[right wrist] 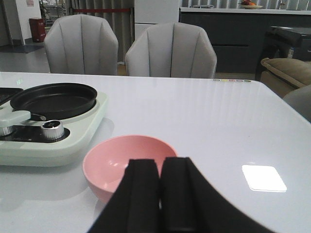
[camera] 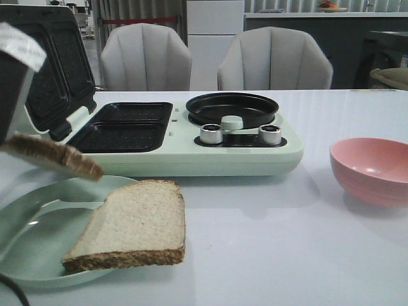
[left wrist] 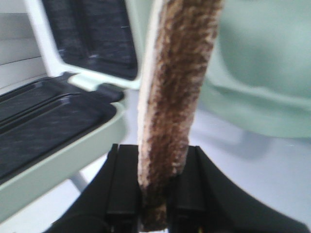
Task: Make breakfast with bread and shrimp
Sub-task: 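Grasp the nearer bread slice on the plate with the left gripper and lift, then carry the bread slice with the left gripper onto the sandwich plate and release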
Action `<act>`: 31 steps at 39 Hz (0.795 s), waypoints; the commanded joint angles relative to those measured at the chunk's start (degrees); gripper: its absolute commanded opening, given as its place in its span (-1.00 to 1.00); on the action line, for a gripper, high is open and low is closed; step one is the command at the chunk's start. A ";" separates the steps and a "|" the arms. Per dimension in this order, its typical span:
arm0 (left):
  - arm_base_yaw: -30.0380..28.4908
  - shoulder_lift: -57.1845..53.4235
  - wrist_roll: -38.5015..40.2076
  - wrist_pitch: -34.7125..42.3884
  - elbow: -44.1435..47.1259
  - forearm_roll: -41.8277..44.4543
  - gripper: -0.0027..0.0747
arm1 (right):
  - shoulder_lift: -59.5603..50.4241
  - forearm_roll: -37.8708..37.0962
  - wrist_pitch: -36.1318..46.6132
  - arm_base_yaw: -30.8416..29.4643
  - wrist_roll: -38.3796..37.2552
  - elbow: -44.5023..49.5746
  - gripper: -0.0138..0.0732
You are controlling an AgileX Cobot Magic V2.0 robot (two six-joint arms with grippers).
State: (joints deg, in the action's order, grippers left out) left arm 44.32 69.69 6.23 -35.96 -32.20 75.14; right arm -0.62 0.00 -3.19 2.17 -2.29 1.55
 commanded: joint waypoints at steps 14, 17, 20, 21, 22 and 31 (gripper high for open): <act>-5.94 4.86 3.57 8.11 -16.61 8.89 -0.58 | -1.19 -0.93 4.35 -0.22 0.37 -1.01 -0.33; -7.91 8.42 4.19 9.49 -20.08 11.10 -0.58 | -1.19 -0.93 4.35 -0.22 0.37 -1.01 -0.33; -10.30 12.17 5.04 11.06 -23.68 12.13 -0.58 | -1.19 -0.93 4.35 -0.22 0.37 -1.01 -0.33; -10.71 13.19 5.38 11.45 -24.72 12.24 -0.58 | -1.19 -0.93 4.35 -0.22 0.37 -1.01 -0.33; -11.66 14.56 5.49 11.77 -26.06 12.24 -0.58 | -1.19 -0.93 4.35 -0.22 0.37 -1.01 -0.33; -17.11 24.23 9.43 14.65 -35.38 14.27 -0.58 | -1.19 -0.93 4.35 -0.22 0.37 -1.01 -0.33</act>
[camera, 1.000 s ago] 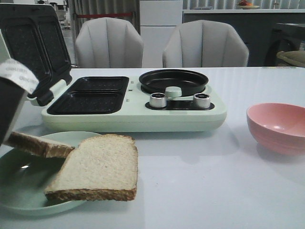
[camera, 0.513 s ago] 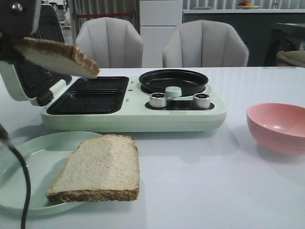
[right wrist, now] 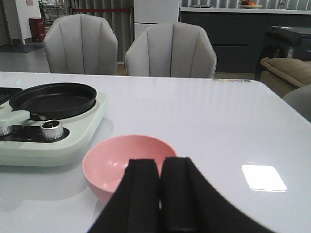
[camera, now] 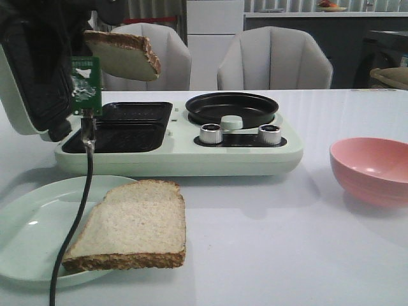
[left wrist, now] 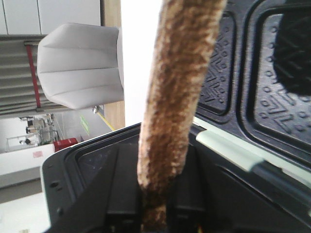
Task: Make breakfast with bread and shrimp
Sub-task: 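Carry the bread slice with the left gripper onto the sandwich plate and release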
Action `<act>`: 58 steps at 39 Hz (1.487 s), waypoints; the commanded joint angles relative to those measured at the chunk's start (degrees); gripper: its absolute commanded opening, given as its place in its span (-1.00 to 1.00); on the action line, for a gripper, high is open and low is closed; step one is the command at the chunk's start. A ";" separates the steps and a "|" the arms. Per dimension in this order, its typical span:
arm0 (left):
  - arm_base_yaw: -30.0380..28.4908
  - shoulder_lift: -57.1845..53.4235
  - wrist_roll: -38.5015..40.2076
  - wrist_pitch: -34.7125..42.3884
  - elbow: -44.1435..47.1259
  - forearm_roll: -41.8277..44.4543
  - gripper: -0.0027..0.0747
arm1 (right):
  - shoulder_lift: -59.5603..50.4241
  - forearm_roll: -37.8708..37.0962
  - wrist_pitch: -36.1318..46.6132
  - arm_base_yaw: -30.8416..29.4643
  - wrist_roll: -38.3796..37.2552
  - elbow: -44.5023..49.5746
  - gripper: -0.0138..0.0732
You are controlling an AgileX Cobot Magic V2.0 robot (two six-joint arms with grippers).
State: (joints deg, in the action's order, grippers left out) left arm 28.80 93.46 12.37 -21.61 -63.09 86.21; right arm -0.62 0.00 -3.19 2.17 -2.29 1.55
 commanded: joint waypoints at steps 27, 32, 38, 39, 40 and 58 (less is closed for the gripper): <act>-7.27 21.59 6.94 5.73 -19.88 6.14 -0.58 | -1.19 -0.93 4.35 -0.22 0.37 -1.01 -0.33; -7.17 22.87 7.04 4.19 -19.75 6.14 -0.58 | -1.19 -0.93 4.35 -0.22 0.37 -1.01 -0.33; -7.17 22.86 8.19 4.33 -18.04 6.01 -0.58 | -1.19 -0.93 4.35 -0.22 0.37 -1.01 -0.33; -7.17 22.86 9.07 4.22 -17.69 5.88 -0.58 | -1.19 -0.93 4.35 -0.22 0.37 -1.01 -0.33; -7.17 22.86 9.76 4.22 -17.49 5.88 -0.58 | -1.19 -0.93 4.35 -0.22 0.37 -1.01 -0.33; -7.05 19.68 10.19 4.75 -16.29 -1.47 0.34 | -1.19 -0.93 4.35 -0.22 0.37 -1.01 -0.33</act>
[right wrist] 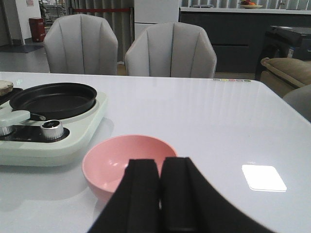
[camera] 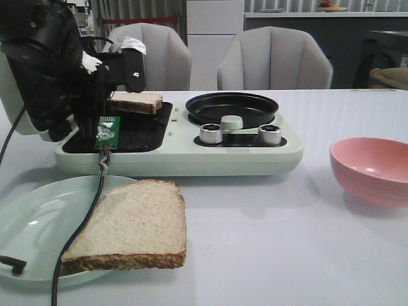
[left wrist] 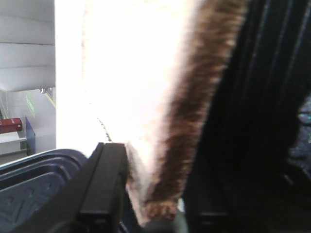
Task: Make breakfast with bread and shrimp
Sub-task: 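Carry the bread slice with the left gripper onto the sandwich plate and release, then withdraw the left gripper from the sandwich maker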
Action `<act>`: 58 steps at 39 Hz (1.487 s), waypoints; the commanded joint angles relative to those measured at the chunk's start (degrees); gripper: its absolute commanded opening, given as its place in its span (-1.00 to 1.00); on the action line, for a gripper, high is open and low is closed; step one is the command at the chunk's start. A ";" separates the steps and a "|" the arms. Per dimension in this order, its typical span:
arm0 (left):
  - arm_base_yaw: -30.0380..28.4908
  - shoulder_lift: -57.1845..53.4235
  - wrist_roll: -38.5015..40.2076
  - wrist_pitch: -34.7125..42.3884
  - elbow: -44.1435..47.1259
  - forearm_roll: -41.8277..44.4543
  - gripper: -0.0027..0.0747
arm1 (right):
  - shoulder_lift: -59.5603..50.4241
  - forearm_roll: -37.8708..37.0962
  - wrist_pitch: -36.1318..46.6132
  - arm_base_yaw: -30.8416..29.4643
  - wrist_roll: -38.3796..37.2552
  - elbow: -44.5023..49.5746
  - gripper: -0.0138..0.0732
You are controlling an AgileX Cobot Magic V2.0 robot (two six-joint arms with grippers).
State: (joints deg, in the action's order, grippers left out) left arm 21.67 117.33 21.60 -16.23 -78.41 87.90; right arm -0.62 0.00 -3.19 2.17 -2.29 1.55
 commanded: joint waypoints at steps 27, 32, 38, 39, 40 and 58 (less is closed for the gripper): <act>1.64 -12.90 0.20 -6.46 -1.20 -29.51 0.39 | -1.19 -0.93 4.35 -0.22 0.37 -1.01 -0.33; 1.79 -13.74 0.20 -11.96 -1.20 -32.95 0.39 | -1.19 -0.93 4.35 -0.22 0.37 -1.01 -0.33; 2.57 -16.77 0.20 -16.03 -1.20 -35.85 0.39 | -1.19 -0.93 4.35 -0.22 0.37 -1.01 -0.33; 2.69 -17.59 0.20 -16.05 -1.20 -36.37 0.39 | -1.19 -0.93 4.30 -0.22 0.37 -1.01 -0.33; 2.96 -18.51 0.20 -16.15 -1.20 -37.11 0.39 | -1.19 -0.93 4.30 -0.22 0.37 -1.01 -0.33; 9.83 -33.87 0.20 -18.73 -0.95 -45.46 0.39 | -1.19 -0.93 4.25 -0.22 0.37 -1.01 -0.33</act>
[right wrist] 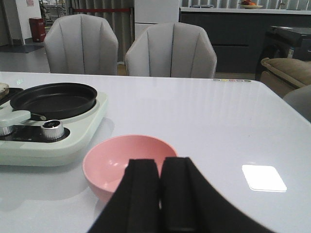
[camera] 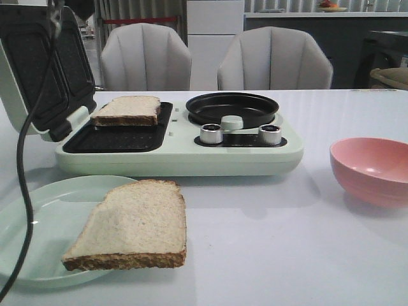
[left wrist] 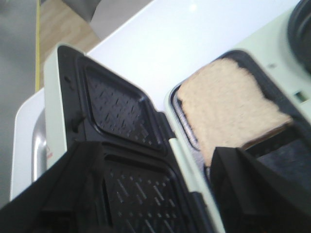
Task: Make breakfast with bread and shrimp
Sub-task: 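Withdraw the left gripper from the sandwich maker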
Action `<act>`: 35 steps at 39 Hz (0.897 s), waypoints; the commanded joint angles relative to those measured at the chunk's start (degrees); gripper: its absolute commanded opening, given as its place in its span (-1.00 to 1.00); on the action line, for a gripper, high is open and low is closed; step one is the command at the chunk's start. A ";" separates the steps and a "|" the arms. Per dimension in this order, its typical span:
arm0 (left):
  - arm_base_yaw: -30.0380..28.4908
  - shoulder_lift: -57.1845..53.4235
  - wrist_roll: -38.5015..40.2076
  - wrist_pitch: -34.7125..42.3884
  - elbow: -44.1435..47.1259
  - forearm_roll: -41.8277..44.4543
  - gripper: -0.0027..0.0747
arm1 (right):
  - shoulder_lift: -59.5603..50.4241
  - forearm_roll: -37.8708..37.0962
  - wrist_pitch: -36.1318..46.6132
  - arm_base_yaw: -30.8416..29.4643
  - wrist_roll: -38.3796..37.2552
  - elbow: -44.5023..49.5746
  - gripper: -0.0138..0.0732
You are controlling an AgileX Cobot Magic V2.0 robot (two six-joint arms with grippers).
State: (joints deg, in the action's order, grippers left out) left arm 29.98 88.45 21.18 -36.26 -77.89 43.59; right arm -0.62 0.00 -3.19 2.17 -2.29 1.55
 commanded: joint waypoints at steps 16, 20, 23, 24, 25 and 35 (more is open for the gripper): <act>1.26 -19.32 -17.49 2.77 9.15 -27.23 0.39 | -1.19 -0.93 4.25 -0.22 0.37 -1.01 -0.33; -1.08 -23.64 -17.52 4.26 14.75 -31.07 0.39 | -1.19 -0.93 4.25 -0.22 0.37 -1.01 -0.33; -4.03 -27.37 -17.52 4.95 18.94 -34.20 0.39 | -1.19 -0.93 4.25 -0.22 0.37 -1.01 -0.33; -4.75 -28.38 -17.52 5.12 20.30 -34.46 0.39 | -1.19 -0.93 4.25 -0.22 0.37 -1.01 -0.33; -5.14 -29.75 -17.52 5.32 21.32 -34.45 0.39 | -1.19 -0.93 4.25 -0.22 0.37 -1.01 -0.33; -5.54 -44.52 -16.70 9.68 32.68 -36.02 0.39 | -1.19 -0.93 4.25 -0.22 0.37 -1.01 -0.33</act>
State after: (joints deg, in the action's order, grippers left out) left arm 24.58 48.52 3.61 -32.59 -46.18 8.98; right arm -0.62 0.00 -3.19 2.17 -2.29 1.55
